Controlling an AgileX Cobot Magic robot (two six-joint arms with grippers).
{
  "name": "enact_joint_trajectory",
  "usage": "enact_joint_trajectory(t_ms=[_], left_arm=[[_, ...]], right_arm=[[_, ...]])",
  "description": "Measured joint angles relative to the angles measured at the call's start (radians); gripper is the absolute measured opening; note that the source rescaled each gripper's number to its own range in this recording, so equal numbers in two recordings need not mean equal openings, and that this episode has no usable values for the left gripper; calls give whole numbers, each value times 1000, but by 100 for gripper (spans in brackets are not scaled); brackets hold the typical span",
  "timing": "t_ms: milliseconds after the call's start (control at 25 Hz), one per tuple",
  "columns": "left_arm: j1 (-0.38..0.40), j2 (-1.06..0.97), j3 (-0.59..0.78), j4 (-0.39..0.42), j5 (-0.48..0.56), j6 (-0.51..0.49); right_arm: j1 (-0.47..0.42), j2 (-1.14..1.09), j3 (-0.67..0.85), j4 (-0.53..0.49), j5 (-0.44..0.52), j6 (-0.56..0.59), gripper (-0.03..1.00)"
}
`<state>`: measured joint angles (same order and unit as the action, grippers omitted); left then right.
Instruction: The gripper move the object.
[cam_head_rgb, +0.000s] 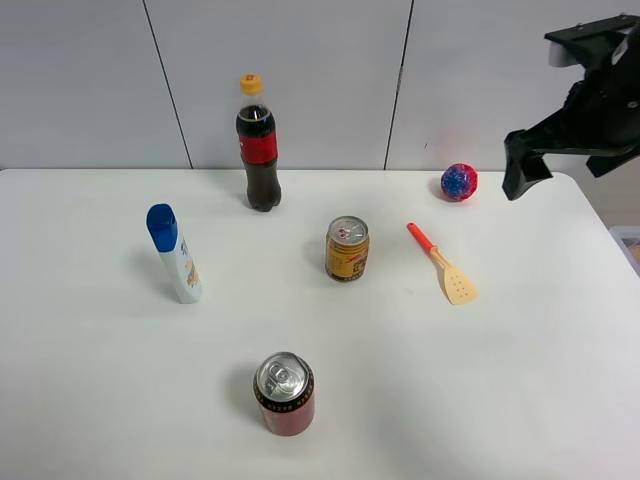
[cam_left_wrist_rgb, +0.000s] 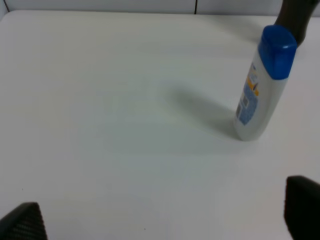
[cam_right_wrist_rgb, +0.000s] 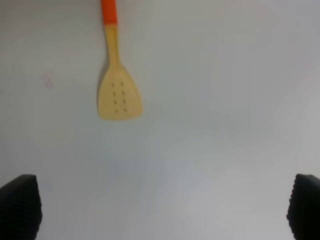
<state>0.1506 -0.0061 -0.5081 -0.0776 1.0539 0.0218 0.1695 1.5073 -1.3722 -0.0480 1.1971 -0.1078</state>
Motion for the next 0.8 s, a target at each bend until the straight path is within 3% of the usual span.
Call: enact_joint_trajectory(t_ms=[360, 560, 800], left_arm=[[0, 0, 0, 0, 0, 0], [0, 0, 0, 0, 0, 0], [0, 0, 0, 0, 0, 0]], right_arm=[[-187, -176, 0, -25, 21, 0, 100], [-196, -326, 22, -49, 21, 0, 100], [-196, -575, 172, -53, 23, 10, 100]])
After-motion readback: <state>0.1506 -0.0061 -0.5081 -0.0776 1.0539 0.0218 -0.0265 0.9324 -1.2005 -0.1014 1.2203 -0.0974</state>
